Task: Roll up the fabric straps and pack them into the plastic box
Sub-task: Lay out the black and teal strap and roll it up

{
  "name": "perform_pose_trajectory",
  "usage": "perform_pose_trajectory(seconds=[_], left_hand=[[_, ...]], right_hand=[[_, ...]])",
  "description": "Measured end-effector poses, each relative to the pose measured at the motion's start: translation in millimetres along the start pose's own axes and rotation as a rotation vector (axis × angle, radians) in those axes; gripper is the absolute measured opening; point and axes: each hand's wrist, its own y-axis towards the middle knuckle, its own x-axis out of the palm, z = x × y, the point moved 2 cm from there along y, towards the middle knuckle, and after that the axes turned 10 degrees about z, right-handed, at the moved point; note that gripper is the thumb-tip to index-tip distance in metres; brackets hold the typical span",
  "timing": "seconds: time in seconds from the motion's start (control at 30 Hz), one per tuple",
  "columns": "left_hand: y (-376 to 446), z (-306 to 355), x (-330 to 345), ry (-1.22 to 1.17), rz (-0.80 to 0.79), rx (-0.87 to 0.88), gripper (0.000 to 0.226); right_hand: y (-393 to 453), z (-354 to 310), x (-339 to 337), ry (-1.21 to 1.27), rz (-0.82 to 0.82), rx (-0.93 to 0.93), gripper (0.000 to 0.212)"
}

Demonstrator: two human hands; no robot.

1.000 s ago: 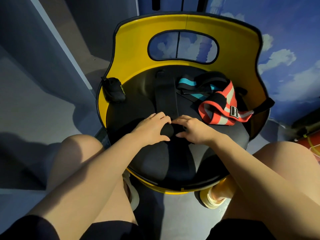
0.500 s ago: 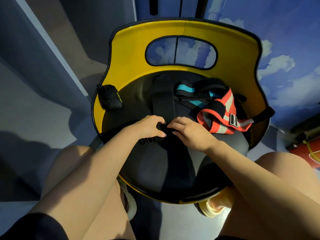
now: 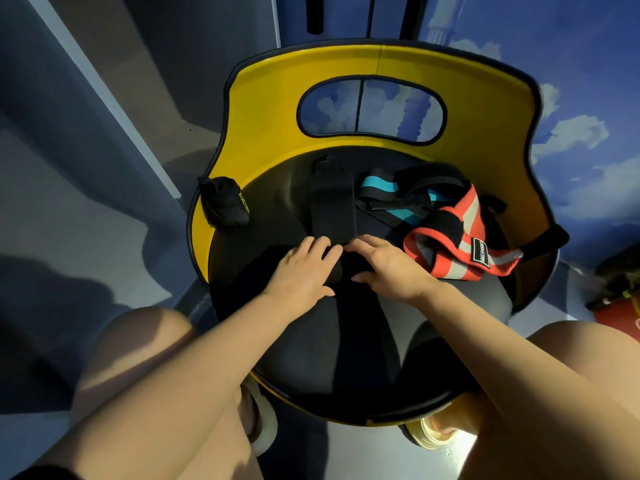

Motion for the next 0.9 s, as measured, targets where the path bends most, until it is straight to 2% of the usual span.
perform_pose_trajectory(seconds=[0.13,0.27,0.47,0.57,0.63,0.77,0.9], left_hand=[[4.5,1.8,2.0,-0.036,0.004,-0.051,0.062],[13.7,-5.4,-0.6,-0.137,-0.081,-0.106,0.062],[30.3,-21.1,-2.6,-0.286,-0.203,-0.165,0.061],[35.9,-25.7,-1.1,-0.347,-0.248,-0.18,0.063],[38.3,-25.5,0.1,-0.307,-0.258,-0.162,0.068],[35.9,-18.7,3.3,-0.138,-0.177,-0.106,0.082],[28.1,-12.8,6.7,-0.102,-0.024,-0.038,0.071]], right_hand=[[8.9,3.0,-3.8,0.042,-0.064,0.044,0.058],[13.5,3.8,-4.7,0.014,-0.093,0.033,0.06],[3.3,5.4,0.5,-0.174,0.04,-0.157,0.069],[9.7,7.3,3.0,-0.152,0.053,-0.124,0.073],[15.6,8.9,1.6,-0.1,0.044,-0.097,0.072],[22.3,10.0,-3.2,0.043,0.011,-0.043,0.068],[24.1,10.4,-10.0,0.135,-0.08,-0.02,0.067]])
